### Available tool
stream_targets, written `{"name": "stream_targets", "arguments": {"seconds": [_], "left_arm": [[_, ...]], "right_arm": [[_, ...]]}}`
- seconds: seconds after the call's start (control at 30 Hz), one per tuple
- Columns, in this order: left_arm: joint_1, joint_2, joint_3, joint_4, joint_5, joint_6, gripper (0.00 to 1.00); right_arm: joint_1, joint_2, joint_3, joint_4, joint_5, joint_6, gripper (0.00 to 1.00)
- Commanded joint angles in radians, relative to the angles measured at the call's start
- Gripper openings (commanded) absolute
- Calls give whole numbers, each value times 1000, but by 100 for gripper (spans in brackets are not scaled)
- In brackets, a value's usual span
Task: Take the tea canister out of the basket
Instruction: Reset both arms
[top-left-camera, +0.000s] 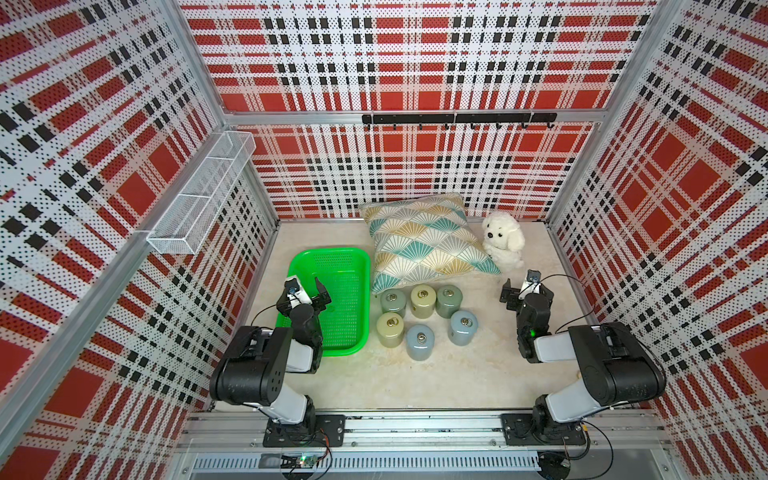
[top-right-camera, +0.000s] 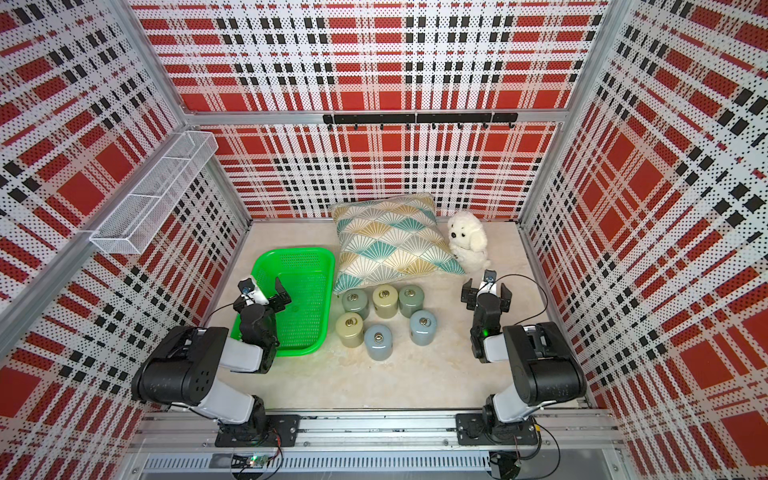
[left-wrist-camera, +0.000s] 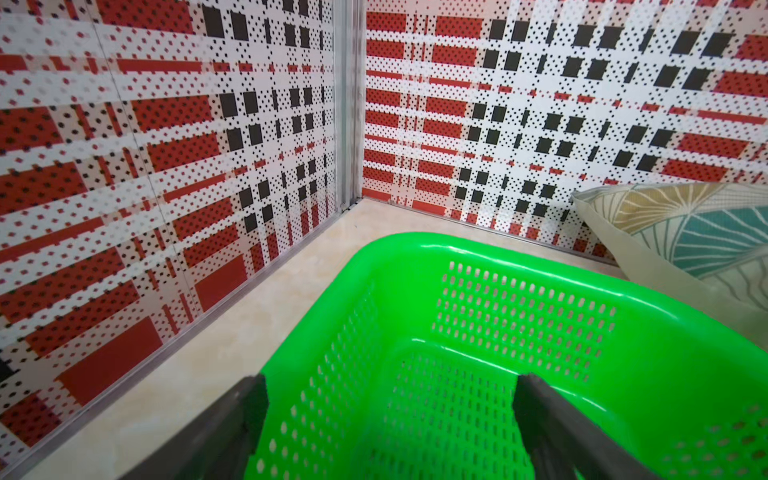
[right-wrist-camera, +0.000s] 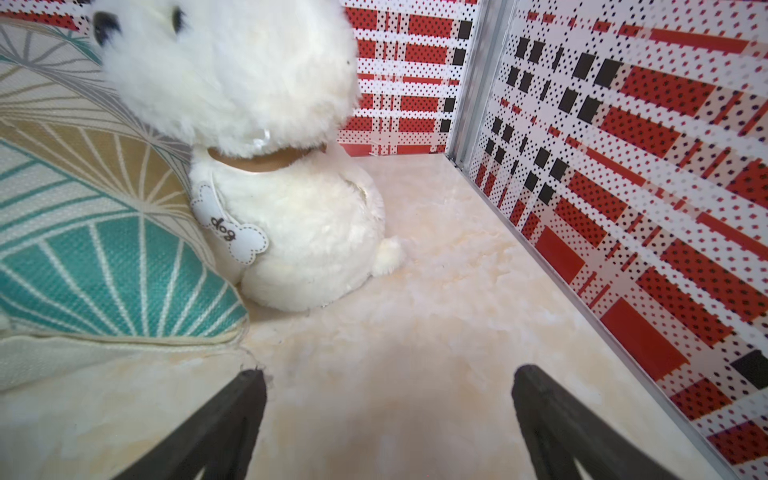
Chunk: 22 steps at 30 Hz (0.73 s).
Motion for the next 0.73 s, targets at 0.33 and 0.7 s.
{"name": "stream_targets", "arguments": {"seconds": [0.33,0.7], "left_arm": [[-28,10,4,102,-43,34,99],[-28,10,4,101,-43,35,99]], "right_arm": [[-13,0,1,46,-26,20,100],[-13,0,0,47,-26,21,100]]}}
